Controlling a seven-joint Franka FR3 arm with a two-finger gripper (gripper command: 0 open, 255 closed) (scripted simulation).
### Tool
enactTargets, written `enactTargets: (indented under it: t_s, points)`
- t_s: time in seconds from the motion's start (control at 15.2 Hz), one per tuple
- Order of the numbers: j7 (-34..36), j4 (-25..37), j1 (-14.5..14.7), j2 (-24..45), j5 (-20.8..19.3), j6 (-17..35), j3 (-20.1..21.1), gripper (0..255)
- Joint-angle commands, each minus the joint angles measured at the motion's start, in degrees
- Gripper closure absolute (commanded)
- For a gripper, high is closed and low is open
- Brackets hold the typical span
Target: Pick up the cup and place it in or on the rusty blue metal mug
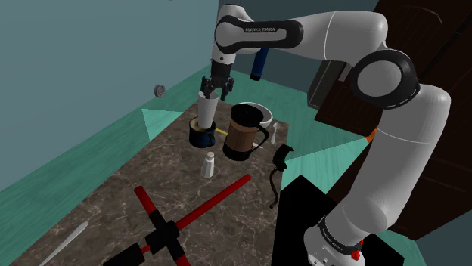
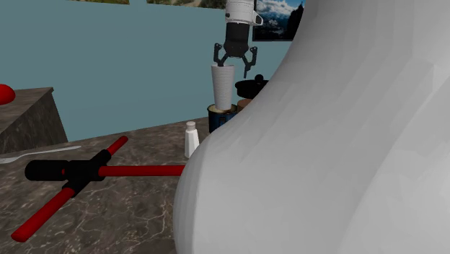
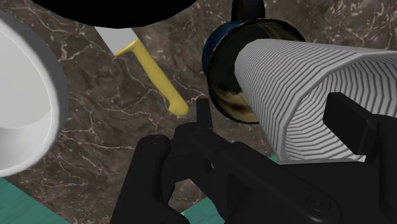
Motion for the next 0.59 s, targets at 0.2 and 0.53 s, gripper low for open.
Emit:
enactTargets:
  t_s: [0.2, 0.53]
  points:
    - [0.0, 1.8, 0.0, -0.1, 0.0, -1.9, 0.0, 0]
    - [0.1, 7.6, 0.0, 0.2, -0.1, -7.4, 0.0, 0]
